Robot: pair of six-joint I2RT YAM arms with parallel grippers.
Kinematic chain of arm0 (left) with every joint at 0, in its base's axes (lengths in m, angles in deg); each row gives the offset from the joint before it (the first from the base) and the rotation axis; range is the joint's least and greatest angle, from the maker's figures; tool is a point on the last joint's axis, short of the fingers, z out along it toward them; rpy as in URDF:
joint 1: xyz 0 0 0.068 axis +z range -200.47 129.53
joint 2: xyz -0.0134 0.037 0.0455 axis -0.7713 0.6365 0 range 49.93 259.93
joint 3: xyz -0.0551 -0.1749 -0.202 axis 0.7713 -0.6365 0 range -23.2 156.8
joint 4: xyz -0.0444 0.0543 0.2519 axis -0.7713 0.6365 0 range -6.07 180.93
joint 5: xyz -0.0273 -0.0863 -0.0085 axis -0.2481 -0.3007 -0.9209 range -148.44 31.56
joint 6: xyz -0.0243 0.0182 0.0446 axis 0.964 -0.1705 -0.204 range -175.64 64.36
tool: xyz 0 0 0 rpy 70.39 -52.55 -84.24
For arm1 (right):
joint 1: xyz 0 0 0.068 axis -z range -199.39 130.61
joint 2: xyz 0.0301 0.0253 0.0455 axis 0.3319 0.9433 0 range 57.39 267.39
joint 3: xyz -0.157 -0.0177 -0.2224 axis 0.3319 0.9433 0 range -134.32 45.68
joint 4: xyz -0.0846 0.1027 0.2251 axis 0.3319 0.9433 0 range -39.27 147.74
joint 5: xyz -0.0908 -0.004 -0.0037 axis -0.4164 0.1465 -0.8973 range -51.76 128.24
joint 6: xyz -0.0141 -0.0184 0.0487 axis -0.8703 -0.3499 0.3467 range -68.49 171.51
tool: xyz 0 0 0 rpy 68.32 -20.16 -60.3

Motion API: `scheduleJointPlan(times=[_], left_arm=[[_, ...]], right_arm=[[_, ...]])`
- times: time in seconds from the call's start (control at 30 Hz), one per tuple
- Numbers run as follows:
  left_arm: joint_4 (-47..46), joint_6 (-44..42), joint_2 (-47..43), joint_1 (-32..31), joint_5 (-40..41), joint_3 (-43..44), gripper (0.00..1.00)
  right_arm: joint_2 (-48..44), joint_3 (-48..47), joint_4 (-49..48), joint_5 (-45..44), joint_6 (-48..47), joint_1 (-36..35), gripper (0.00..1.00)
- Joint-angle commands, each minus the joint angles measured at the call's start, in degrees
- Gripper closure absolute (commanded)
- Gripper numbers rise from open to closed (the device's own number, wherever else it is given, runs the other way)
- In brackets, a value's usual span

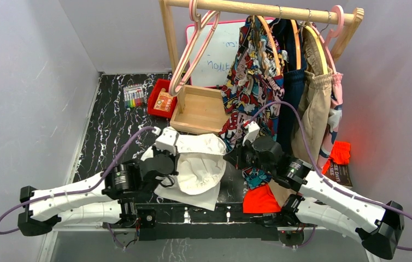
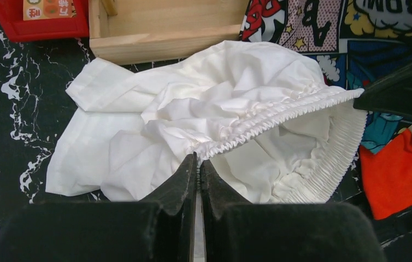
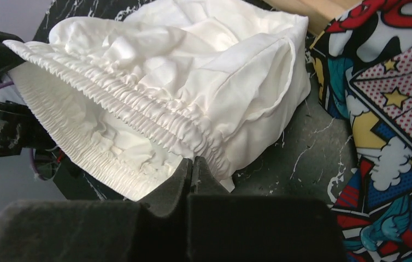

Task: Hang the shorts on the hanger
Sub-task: Adjust the shorts at the center of the board.

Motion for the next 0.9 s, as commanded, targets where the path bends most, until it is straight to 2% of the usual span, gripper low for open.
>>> scheduleJointPlan(times=[0.0, 0.2, 0.3, 0.4, 0.6, 0.8, 0.87], left_arm=[[-2.1, 1.8, 4.3, 0.0, 1.3, 0.5, 1.0], [-2.2, 1.4, 7.9, 0.0, 1.9, 1.3, 1.0], [-2.6, 1.4, 7.9, 0.0, 2.5, 1.2, 1.0], [-2.6, 1.4, 7.7, -0.1, 3.1, 1.3, 1.0], [-2.1, 1.4, 8.2, 0.0, 4.0, 1.9, 1.0], [-2.0, 1.5, 8.8, 0.0, 4.1, 1.9, 1.0], [-1.8, 1.6, 8.9, 0.0, 4.1, 2.0, 1.0]], right_arm=[[0.3, 0.0, 0.0, 2.3, -0.5, 0.2, 0.94], [1.5, -2.8, 3.7, 1.7, -4.7, 0.2, 0.56], [2.4, -3.8, 5.5, 1.8, -6.9, 0.3, 0.41], [3.8, -4.6, 6.4, 3.0, -9.3, 0.2, 0.36], [6.8, -5.0, 6.4, 2.9, -11.5, -0.9, 0.33], [9.5, -5.4, 5.2, -6.6, -12.6, -7.3, 0.27], [9.8, -5.6, 5.0, -9.8, -12.7, -9.2, 0.19]])
